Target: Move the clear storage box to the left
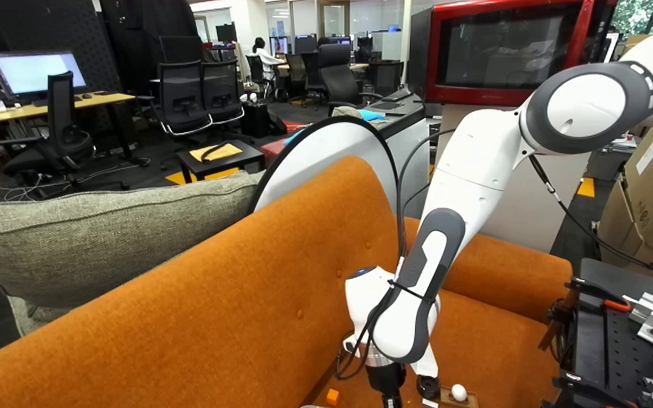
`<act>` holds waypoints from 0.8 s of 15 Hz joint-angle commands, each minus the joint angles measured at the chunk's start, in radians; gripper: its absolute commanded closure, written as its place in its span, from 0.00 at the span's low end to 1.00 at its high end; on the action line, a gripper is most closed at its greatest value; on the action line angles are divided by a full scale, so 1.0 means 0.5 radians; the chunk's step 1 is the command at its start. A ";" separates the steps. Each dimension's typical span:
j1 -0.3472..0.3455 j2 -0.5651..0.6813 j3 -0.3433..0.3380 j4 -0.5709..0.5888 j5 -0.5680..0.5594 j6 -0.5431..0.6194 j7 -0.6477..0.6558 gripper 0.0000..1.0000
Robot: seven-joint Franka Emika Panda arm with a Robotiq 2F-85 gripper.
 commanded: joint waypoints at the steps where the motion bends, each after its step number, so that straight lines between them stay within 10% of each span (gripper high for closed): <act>1: 0.084 0.047 -0.003 0.184 -0.033 -0.154 0.007 0.96; 4: 0.141 0.048 -0.003 0.273 -0.042 -0.194 0.005 0.96; 6: 0.166 0.040 -0.009 0.300 -0.044 -0.203 0.010 0.58; 12: 0.158 -0.054 -0.073 0.164 -0.056 -0.107 0.036 0.30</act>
